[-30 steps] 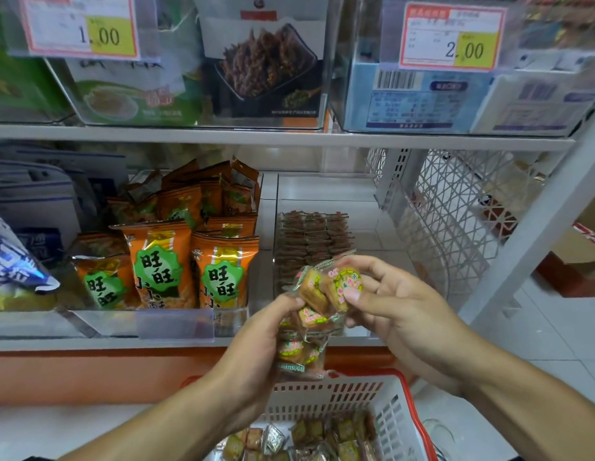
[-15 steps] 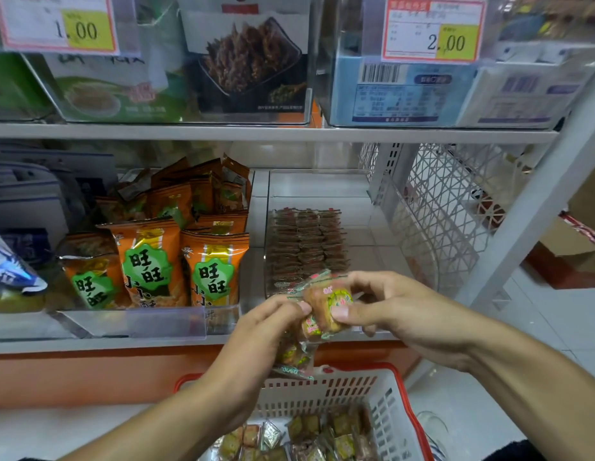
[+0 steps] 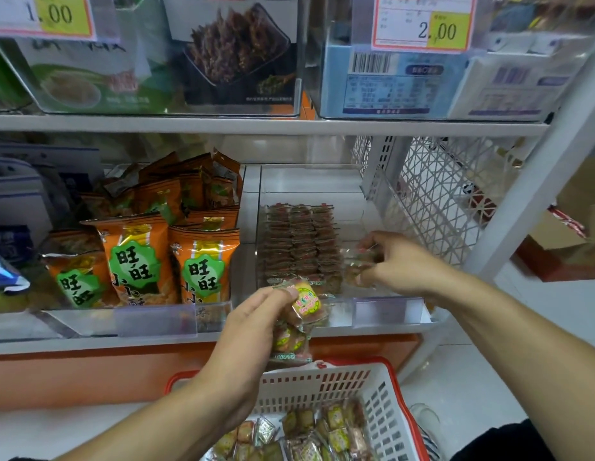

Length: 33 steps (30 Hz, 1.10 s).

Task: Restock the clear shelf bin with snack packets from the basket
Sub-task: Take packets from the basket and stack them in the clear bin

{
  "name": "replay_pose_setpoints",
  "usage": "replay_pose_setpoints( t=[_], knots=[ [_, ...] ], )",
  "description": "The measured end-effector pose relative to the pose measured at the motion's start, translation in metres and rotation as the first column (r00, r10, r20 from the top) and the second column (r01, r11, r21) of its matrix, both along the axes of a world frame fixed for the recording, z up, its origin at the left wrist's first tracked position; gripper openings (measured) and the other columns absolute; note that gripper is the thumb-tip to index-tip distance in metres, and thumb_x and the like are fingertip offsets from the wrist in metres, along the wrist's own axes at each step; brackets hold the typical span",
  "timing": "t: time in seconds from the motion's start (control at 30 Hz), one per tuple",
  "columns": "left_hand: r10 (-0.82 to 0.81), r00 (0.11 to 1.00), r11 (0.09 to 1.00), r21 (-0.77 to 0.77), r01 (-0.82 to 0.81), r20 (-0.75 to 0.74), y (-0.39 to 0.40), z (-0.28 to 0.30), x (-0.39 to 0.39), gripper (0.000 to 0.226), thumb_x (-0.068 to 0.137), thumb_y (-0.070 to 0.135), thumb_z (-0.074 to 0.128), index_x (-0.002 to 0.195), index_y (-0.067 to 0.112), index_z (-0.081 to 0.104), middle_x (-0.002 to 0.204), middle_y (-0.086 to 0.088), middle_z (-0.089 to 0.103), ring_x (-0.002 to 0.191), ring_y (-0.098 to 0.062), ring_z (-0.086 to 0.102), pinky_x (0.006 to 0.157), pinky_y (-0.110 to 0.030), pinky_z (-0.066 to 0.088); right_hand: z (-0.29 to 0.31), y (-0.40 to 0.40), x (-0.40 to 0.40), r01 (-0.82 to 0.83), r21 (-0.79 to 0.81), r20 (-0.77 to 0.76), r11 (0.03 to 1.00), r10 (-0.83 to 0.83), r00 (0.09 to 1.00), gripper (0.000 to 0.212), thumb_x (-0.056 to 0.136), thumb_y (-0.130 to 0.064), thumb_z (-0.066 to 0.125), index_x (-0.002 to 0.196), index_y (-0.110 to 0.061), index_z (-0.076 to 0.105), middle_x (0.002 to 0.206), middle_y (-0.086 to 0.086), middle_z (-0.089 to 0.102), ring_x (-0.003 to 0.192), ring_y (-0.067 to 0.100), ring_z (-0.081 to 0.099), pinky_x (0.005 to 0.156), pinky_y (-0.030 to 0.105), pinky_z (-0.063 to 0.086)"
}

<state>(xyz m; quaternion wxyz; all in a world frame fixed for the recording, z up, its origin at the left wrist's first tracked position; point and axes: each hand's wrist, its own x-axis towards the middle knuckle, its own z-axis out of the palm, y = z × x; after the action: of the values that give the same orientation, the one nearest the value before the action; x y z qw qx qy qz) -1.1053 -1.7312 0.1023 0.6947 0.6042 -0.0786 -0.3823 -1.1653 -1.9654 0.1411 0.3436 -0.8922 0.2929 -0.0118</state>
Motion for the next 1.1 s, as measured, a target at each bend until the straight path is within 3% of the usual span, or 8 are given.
replay_pose_setpoints(
  t=[0.1,0.27,0.5,0.63,0.73,0.83,0.93,1.1],
  knots=[
    [0.007,1.000,1.000,-0.005,-0.007,0.000,-0.002,-0.001,0.001,0.026,0.090,0.043,0.067,0.101,0.022,0.079,0.103,-0.012,0.078,0.086,-0.029,0.072,0.076,-0.049,0.065,-0.009,0.002,0.012,-0.118,-0.110,-0.071,0.987,0.111,0.991,0.028,0.073,-0.016,0.081,0.097,-0.024,0.068,0.091,-0.011,0.065,0.080,0.010,0.059,0.054,0.011,0.039],
    [0.000,1.000,1.000,-0.017,0.000,0.010,-0.001,-0.002,0.001,0.027,0.090,0.043,0.067,0.102,0.022,0.078,0.102,-0.010,0.079,0.082,-0.025,0.073,0.078,-0.049,0.064,-0.024,0.007,0.031,-0.188,-0.203,-0.281,0.961,0.126,0.951,0.022,0.080,-0.021,0.075,0.100,-0.024,0.066,0.106,-0.003,0.069,0.088,0.016,0.060,0.061,0.020,0.040],
    [-0.024,1.000,0.999,-0.021,0.024,0.001,0.002,0.000,0.002,0.030,0.088,0.043,0.069,0.105,0.020,0.077,0.103,-0.012,0.078,0.080,-0.027,0.071,0.085,-0.056,0.061,-0.022,0.018,0.037,-0.180,-0.205,-0.301,0.962,0.113,0.947,0.029,0.083,-0.028,0.075,0.076,-0.026,0.046,0.079,-0.006,0.058,0.075,0.018,0.056,0.048,0.016,0.034],
    [-0.035,0.999,0.998,-0.049,0.033,-0.031,0.003,0.005,0.001,0.028,0.086,0.042,0.070,0.103,0.021,0.079,0.102,-0.013,0.079,0.074,-0.025,0.072,0.085,-0.056,0.059,0.000,0.025,0.026,-0.160,-0.439,-0.194,0.884,0.081,0.978,0.021,0.087,-0.021,0.070,0.107,-0.020,0.062,0.107,0.002,0.064,0.097,0.024,0.063,0.072,0.025,0.049],
    [-0.071,0.997,0.995,-0.073,0.068,-0.029,0.006,0.010,0.001,0.036,0.083,0.048,0.070,0.109,0.025,0.078,0.106,-0.009,0.079,0.082,-0.024,0.076,0.084,-0.052,0.060,0.018,0.044,0.006,-0.101,0.042,0.227,0.994,0.089,0.970,0.037,0.075,-0.054,0.078,0.097,-0.027,0.068,0.086,-0.004,0.072,0.077,0.013,0.069,0.065,0.034,0.055],
    [-0.117,0.993,0.987,-0.111,0.117,0.003,0.010,0.014,0.002,0.038,0.087,0.047,0.070,0.115,0.022,0.074,0.116,-0.010,0.076,0.102,-0.029,0.075,0.082,-0.049,0.062,0.024,0.069,-0.015,-0.230,0.520,0.187,0.823,0.153,0.970,0.050,0.071,-0.051,0.082,0.109,-0.021,0.069,0.092,0.010,0.074,0.074,0.016,0.066,0.058,0.027,0.054],
    [-0.168,0.985,0.977,-0.130,0.170,0.030,0.012,0.019,0.004,0.039,0.078,0.033,0.087,0.114,0.025,0.075,0.115,-0.015,0.076,0.096,-0.029,0.074,0.082,-0.047,0.063,0.023,0.069,-0.020,-0.248,0.641,0.253,0.726,0.105,0.962,0.041,0.079,-0.023,0.076,0.114,-0.006,0.066,0.093,0.018,0.072,0.076,0.021,0.067,0.059,0.025,0.054],
    [-0.216,0.976,0.968,-0.128,0.215,0.006,0.013,0.023,0.011,0.044,0.079,0.014,0.080,0.118,0.035,0.075,0.117,-0.017,0.075,0.101,-0.032,0.072,0.079,-0.043,0.064,0.026,0.061,-0.025,-0.209,0.645,0.300,0.735,0.008,0.954,0.041,0.071,-0.023,0.080,0.106,-0.009,0.063,0.085,0.006,0.072,0.071,0.013,0.066,0.057,0.020,0.051]
  ],
)
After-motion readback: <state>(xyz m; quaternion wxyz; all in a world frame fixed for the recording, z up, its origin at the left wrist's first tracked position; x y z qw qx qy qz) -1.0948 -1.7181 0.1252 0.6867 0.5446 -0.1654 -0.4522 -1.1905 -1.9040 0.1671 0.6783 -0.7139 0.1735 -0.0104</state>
